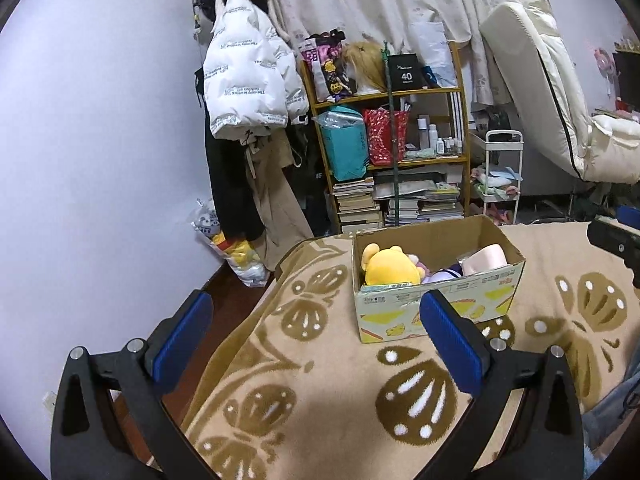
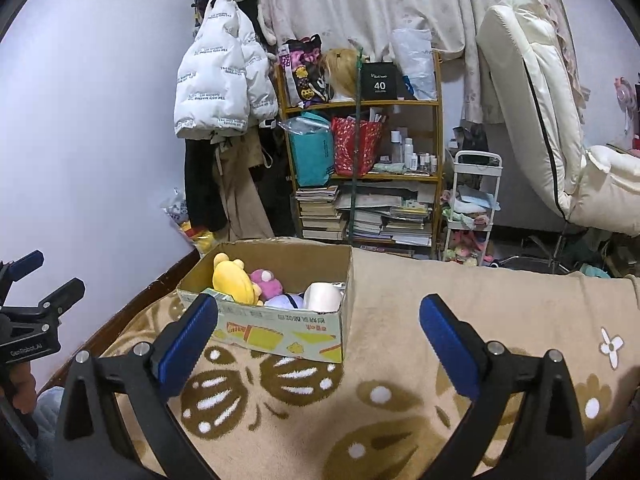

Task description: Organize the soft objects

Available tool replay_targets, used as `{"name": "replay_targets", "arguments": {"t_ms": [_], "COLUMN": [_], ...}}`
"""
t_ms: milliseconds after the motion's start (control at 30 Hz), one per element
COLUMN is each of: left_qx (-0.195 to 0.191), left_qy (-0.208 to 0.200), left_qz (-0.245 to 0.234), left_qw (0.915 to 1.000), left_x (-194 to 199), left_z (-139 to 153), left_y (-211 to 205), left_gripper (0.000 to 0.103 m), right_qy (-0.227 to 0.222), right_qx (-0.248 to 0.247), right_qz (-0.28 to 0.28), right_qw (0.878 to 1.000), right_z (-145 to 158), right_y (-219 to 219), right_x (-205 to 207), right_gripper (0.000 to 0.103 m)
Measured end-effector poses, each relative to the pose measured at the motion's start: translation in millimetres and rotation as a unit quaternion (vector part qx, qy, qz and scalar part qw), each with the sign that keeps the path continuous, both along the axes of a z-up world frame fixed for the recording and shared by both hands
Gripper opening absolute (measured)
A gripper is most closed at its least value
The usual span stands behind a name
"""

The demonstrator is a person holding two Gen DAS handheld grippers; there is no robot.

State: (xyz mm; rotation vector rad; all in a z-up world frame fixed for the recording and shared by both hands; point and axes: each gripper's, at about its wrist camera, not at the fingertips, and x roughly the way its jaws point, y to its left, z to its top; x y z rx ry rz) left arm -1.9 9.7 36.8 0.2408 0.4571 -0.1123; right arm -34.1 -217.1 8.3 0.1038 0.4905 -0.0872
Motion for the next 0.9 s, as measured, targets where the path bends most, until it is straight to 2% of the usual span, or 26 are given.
{"name": "replay_targets", "arguments": {"t_ms": [300,900], "left_qx": [-0.017,0.007], "left_qy": [0.012,0.017], "left_qz": [0.014,0.010], "left_qw": [0.9997,0.9998], "left_x": [17,19], "left_z": [-12,-21], "left_y": [3,-6], "left_gripper": [0.102,0.102], "right_qy": [0.018,0.027], "right_qx": [0.004,0.002], "right_qz": [-0.007,-0.021], "right_qw": [1.000,0.999], "right_z": [-15,-19], "right_y": [-1,-7], "right_x": [16,21], "right_gripper": [0.103,0.103]}}
